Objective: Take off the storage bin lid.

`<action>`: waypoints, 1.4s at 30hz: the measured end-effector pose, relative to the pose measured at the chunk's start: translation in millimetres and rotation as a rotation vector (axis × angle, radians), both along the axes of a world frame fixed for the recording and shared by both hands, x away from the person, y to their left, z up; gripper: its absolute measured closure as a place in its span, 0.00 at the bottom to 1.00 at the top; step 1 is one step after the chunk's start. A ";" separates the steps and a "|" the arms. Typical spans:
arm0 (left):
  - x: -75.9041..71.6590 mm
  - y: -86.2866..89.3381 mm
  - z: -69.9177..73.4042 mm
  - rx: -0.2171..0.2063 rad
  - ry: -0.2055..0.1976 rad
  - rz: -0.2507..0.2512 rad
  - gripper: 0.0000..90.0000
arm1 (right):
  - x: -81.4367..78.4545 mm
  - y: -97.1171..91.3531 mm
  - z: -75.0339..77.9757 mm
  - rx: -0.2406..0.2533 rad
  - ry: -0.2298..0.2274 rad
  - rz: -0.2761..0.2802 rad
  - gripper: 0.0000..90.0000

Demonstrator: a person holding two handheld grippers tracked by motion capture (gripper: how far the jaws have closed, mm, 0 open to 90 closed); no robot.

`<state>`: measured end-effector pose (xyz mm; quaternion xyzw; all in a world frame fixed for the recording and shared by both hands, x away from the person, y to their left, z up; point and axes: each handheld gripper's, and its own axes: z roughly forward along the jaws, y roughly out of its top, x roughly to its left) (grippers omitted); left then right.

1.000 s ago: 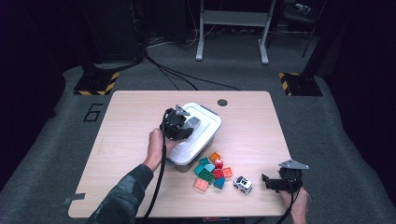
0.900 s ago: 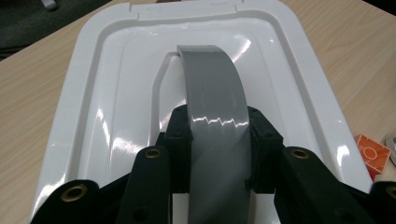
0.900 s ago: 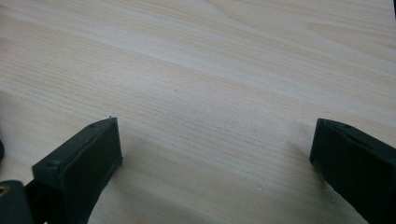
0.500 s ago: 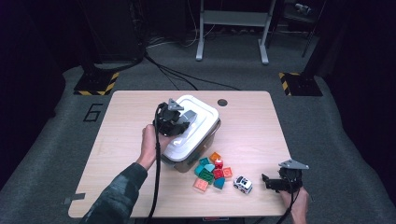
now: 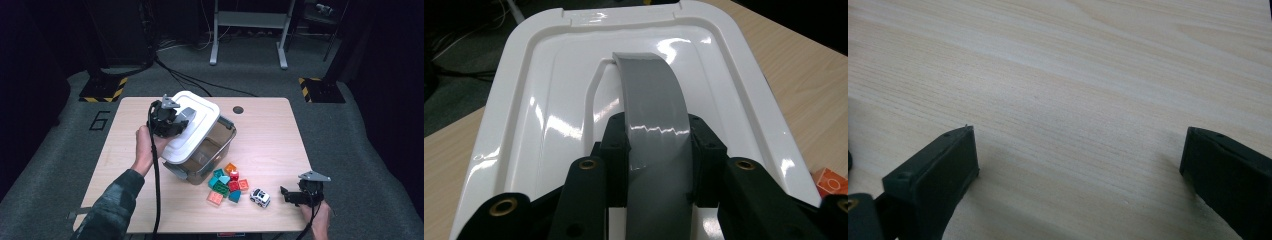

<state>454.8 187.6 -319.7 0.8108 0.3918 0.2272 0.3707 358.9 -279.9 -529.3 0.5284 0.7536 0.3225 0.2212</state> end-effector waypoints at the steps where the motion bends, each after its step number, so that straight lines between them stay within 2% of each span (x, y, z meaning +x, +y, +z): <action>1: 0.5 2.4 0.8 0.000 -0.003 0.005 0.74 | 0.0 0.0 0.0 -0.001 0.000 0.001 0.02; 13: 3.8 41.6 8.9 -0.003 -0.027 0.097 0.74 | 0.1 -0.3 -0.2 -0.004 -0.002 0.003 0.02; 19: 6.7 64.6 7.9 -0.010 -0.022 0.148 0.74 | 0.2 -0.4 -0.2 -0.005 -0.003 0.003 0.02; 29: 12.5 98.6 -8.1 -0.033 -0.019 0.263 0.74 | 0.2 -0.4 -0.2 -0.004 -0.003 0.002 0.02; 38: 16.0 130.9 -28.4 -0.051 0.004 0.367 0.74 | -0.3 0.0 -0.1 -0.001 0.002 -0.006 0.02; 42: 16.5 143.8 -38.9 -0.046 0.018 0.399 0.74 | -0.3 0.0 -0.1 -0.001 0.002 -0.007 0.02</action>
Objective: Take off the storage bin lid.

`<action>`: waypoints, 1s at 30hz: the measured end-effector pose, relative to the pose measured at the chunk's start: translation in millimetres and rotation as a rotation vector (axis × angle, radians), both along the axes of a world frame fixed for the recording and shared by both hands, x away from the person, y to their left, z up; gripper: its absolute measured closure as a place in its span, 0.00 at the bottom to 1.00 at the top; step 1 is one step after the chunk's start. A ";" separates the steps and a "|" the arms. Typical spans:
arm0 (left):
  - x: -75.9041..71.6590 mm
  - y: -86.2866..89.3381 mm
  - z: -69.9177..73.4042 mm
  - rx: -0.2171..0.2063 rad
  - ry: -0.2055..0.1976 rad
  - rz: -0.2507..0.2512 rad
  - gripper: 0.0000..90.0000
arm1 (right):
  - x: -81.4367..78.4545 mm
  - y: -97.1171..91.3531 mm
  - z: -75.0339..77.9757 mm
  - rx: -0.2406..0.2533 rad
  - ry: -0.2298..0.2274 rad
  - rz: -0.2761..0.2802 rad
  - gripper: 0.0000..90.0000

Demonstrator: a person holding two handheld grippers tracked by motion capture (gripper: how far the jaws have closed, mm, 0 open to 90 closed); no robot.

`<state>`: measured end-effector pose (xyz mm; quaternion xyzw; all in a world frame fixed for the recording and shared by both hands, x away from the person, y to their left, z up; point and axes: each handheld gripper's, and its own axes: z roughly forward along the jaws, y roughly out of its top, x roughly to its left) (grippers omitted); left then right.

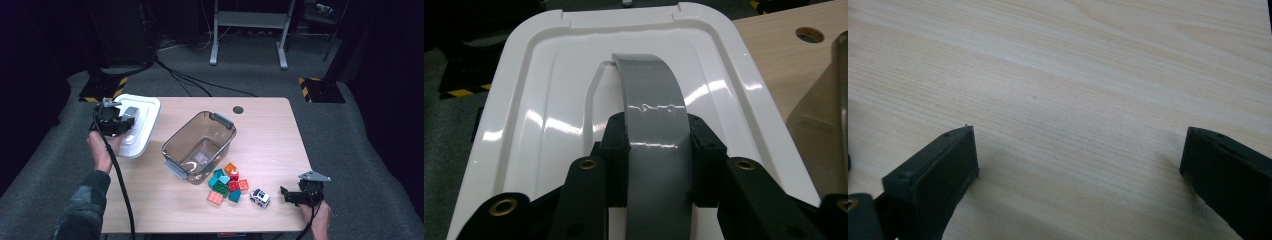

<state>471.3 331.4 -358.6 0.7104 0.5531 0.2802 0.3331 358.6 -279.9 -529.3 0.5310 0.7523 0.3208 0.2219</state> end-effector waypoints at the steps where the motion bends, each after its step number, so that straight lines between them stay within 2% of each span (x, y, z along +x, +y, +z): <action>1: 0.1 2.8 -2.7 -0.001 0.002 0.010 0.74 | 0.0 0.0 0.0 0.001 0.000 -0.001 0.02; 10: 0.8 23.1 -32.4 -0.021 0.036 0.072 0.74 | 0.0 0.0 0.0 0.001 0.000 -0.002 0.02; 21: 3.0 30.6 -74.9 -0.041 0.091 0.074 0.74 | 0.0 0.0 0.0 0.001 -0.001 -0.002 0.02; 25: 4.6 31.8 -91.6 -0.038 0.118 0.077 0.74 | 0.1 -0.1 0.0 0.001 -0.001 -0.002 0.02; 28: 5.5 32.6 -102.1 -0.038 0.116 0.082 0.74 | 0.2 -0.2 0.0 -0.001 -0.002 0.000 0.02; 30: 6.1 34.1 -107.4 -0.034 0.130 0.079 0.74 | 0.1 -0.1 0.0 0.001 -0.001 -0.002 0.02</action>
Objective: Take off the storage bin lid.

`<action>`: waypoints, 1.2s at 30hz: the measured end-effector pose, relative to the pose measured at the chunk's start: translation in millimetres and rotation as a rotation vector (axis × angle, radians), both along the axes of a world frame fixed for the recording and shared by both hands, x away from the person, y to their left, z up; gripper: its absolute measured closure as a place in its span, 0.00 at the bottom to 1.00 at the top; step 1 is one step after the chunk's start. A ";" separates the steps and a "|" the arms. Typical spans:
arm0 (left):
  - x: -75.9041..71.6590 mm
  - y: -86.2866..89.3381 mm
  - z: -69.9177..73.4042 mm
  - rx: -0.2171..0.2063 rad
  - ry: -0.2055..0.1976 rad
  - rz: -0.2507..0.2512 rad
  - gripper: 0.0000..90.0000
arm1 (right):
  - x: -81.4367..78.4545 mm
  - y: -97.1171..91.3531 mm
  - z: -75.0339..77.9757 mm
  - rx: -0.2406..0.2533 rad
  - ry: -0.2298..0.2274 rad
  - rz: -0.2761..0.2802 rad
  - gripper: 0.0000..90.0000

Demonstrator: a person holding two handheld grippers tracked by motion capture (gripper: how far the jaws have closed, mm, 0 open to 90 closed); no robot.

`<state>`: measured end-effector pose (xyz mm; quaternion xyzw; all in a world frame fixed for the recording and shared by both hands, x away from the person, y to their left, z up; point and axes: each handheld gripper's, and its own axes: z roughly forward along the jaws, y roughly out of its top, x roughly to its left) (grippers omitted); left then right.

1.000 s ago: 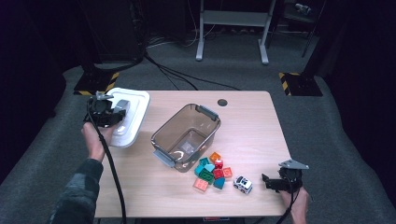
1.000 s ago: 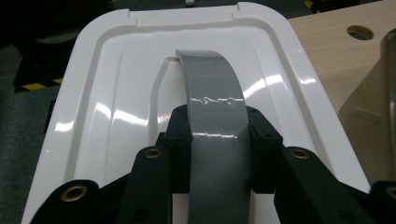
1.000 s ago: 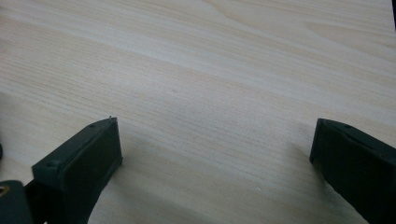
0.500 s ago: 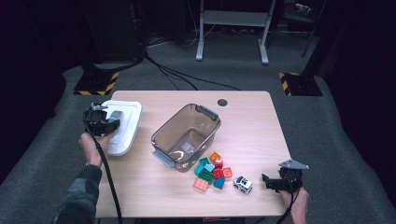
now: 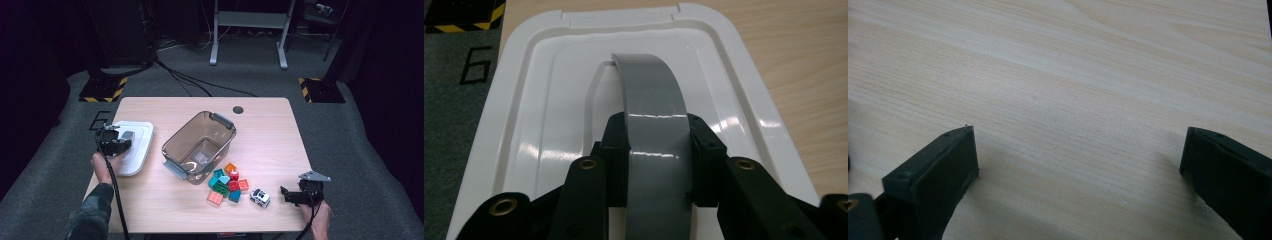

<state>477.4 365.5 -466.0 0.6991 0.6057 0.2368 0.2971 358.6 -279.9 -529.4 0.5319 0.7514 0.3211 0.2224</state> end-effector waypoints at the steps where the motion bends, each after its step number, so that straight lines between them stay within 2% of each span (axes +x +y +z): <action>1: 0.4 0.6 -2.9 -0.001 0.001 0.004 0.74 | 0.0 0.0 0.0 0.000 0.000 0.000 0.02; 7: 4.8 5.8 -19.6 -0.004 0.033 0.015 0.74 | 0.0 0.0 0.0 -0.001 -0.001 0.001 0.02; 12: 7.8 5.1 -28.1 -0.003 0.040 0.017 0.74 | 0.2 -0.3 -0.1 -0.002 -0.002 0.003 0.02; 16: 8.4 4.3 -32.7 -0.004 0.055 0.011 0.74 | 0.2 -0.2 -0.1 -0.002 -0.002 0.002 0.02; 21: 8.3 3.9 -34.0 -0.005 0.052 -0.001 0.72 | 0.2 -0.2 -0.1 -0.002 -0.002 0.002 0.02; 24: 5.9 4.6 -30.7 -0.024 0.055 -0.016 0.59 | 0.2 -0.2 -0.1 -0.002 -0.002 0.002 0.02; 28: -1.7 5.0 -21.9 -0.052 0.026 -0.035 0.40 | 0.2 -0.2 0.0 -0.002 -0.002 0.002 0.02; 30: -7.6 3.4 -15.8 -0.049 0.006 -0.051 0.33 | 0.2 -0.2 -0.1 -0.002 -0.002 0.002 0.02; 34: -21.4 -1.0 -5.2 -0.077 -0.031 -0.085 0.21 | 0.0 0.0 0.0 -0.001 0.000 -0.001 0.02; 36: -30.0 -5.3 -0.1 -0.070 -0.039 -0.115 0.18 | 0.0 0.1 0.0 -0.001 0.000 -0.002 0.02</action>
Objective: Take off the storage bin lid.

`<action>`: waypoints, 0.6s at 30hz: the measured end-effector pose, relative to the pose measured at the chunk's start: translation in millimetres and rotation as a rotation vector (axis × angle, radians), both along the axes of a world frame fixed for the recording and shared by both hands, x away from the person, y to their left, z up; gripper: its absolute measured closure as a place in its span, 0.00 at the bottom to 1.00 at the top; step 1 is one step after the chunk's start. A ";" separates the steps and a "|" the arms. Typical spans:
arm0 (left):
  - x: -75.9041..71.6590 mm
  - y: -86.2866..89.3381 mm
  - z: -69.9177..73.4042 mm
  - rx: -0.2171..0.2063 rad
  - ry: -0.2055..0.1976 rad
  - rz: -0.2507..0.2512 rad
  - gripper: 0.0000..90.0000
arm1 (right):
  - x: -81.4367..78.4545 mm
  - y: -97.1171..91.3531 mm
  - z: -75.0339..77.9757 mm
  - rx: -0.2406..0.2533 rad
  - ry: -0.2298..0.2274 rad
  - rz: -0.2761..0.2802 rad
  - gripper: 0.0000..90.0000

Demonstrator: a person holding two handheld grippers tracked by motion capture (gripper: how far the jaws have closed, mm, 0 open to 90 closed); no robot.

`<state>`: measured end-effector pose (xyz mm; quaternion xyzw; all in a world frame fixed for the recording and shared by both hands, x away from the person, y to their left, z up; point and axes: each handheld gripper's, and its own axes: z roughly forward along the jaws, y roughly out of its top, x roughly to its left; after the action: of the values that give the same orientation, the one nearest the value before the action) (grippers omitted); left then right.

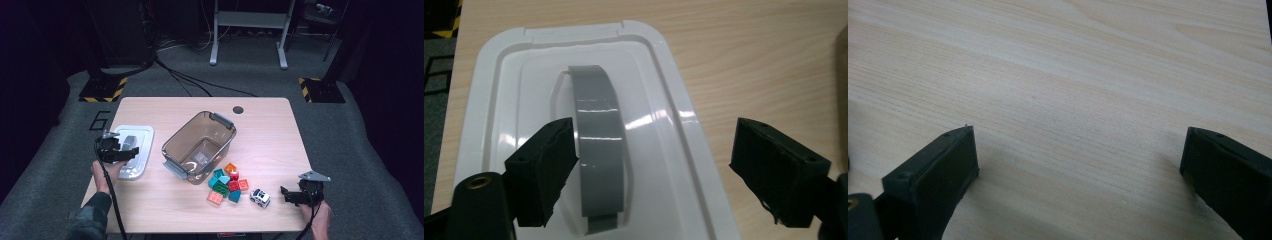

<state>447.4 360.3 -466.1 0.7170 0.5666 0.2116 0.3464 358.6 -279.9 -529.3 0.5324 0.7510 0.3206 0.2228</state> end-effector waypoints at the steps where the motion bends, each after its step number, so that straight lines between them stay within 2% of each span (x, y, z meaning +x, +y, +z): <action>1: -3.3 -1.7 0.9 -0.006 -0.016 -0.006 0.17 | 0.1 -0.1 0.0 -0.001 -0.001 0.001 0.01; 6: -28.3 -15.5 4.8 -0.005 -0.047 -0.083 0.12 | 0.7 0.2 -0.1 -0.005 0.005 0.007 0.00; 9: -40.4 -22.2 2.4 0.022 -0.049 -0.116 0.09 | 0.6 0.6 -0.2 -0.010 0.002 0.002 0.00; 16: -74.0 -41.9 -12.6 0.070 -0.049 -0.189 0.02 | -1.5 2.8 0.0 -0.004 0.005 -0.032 0.00; 18: -82.7 -49.0 -18.0 0.078 -0.047 -0.217 0.01 | -0.9 1.7 0.1 -0.007 0.004 -0.022 0.00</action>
<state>364.7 311.2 -484.2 0.7818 0.4688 0.2118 0.3524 357.7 -278.2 -529.2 0.5404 0.7468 0.3144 0.2269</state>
